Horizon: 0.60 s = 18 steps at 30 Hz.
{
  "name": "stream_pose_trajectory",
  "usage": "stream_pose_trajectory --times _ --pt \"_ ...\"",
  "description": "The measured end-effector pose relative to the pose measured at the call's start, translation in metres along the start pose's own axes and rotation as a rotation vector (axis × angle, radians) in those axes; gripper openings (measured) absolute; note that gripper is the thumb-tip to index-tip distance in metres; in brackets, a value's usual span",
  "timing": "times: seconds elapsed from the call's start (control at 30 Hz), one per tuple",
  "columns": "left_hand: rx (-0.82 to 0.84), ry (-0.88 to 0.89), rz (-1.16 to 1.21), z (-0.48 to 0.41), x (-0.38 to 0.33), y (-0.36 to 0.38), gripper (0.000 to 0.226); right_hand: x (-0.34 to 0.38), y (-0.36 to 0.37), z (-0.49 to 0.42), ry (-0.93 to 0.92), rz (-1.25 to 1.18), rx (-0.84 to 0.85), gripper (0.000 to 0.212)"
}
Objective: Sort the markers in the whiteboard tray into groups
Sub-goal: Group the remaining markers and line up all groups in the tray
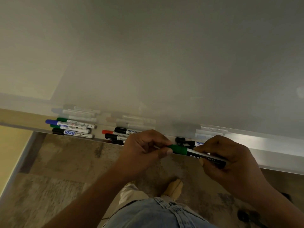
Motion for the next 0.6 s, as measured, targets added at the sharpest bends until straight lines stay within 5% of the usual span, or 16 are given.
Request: stream_pose_trajectory --times 0.13,0.37,0.6 --pt "0.111 -0.056 0.046 0.001 -0.008 0.016 0.009 0.008 0.006 -0.002 -0.015 -0.034 0.072 0.033" --pt "0.052 -0.205 0.181 0.008 -0.016 0.043 0.055 0.028 0.026 0.001 -0.048 -0.090 0.150 0.039" --pt "0.057 -0.212 0.112 0.007 -0.016 0.045 0.047 0.024 0.031 0.006 -0.032 -0.086 0.177 0.043"
Point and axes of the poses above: each hand's wrist, its own z-axis away from the middle knuckle, its own y-axis out of the palm, x = y × z, the point moved 9 cm from there along -z, towards the middle knuckle, and after that the axes turned 7 degrees about -z, right-handed, at the moved point
